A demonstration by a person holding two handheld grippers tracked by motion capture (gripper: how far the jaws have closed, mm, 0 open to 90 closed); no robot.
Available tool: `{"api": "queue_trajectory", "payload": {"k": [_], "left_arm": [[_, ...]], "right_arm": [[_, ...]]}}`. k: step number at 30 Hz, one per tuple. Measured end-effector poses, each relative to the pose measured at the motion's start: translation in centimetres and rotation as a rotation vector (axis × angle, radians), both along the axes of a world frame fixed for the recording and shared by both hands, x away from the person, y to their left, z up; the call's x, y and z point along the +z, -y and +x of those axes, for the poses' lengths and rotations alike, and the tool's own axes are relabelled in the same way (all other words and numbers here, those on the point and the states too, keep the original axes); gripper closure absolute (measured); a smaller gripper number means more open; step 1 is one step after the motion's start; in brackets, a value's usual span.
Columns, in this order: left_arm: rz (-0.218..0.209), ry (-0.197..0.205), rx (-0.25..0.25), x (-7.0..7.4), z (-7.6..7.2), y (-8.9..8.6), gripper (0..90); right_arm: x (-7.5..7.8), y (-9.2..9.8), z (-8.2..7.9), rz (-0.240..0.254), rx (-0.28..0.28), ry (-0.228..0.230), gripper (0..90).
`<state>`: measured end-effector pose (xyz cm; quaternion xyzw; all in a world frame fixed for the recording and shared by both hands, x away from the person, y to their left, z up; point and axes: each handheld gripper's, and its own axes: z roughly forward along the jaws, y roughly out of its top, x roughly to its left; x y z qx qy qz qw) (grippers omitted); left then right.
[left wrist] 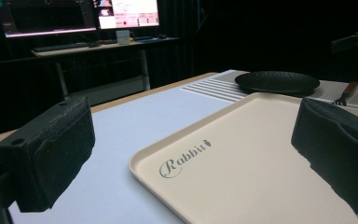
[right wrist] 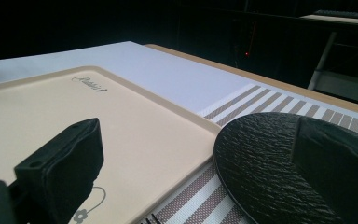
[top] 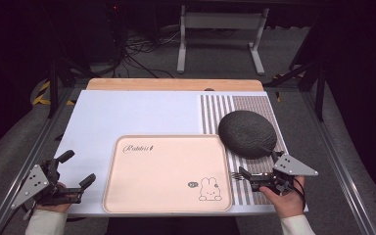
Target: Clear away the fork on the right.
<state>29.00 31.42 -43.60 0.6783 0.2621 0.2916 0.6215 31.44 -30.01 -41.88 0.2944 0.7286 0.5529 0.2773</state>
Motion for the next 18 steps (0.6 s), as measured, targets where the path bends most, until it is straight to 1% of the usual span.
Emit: {"api": "queue_trajectory", "payload": {"k": [7,9,11,13,16,17,18], "left_arm": [[0.002,0.005,0.005,0.2,0.1,0.1,0.0],[0.001,0.004,0.006,0.3,0.2,0.1,0.0],[0.001,0.001,0.007,0.3,0.2,0.1,0.0],[0.006,0.0,0.006,0.2,0.2,0.1,0.0],[0.007,-0.001,0.006,0.2,0.2,0.1,0.1],[0.009,-0.001,0.004,0.2,0.2,0.1,0.1],[0.012,0.001,0.003,0.2,0.2,0.2,0.1]], "right_arm": [[0.6,0.3,0.1,0.005,0.014,-0.015,3.7],[0.8,0.6,0.2,-0.01,0.013,-0.027,4.0],[1.1,0.6,0.4,-0.012,0.018,-0.031,4.6],[1.4,0.7,0.5,-0.024,0.023,-0.04,3.6],[1.8,0.7,0.7,-0.022,0.036,-0.079,1.6],[2.0,0.7,0.8,-0.032,0.046,-0.094,1.6],[2.3,0.6,0.9,-0.059,0.059,-0.1,1.9]]}}
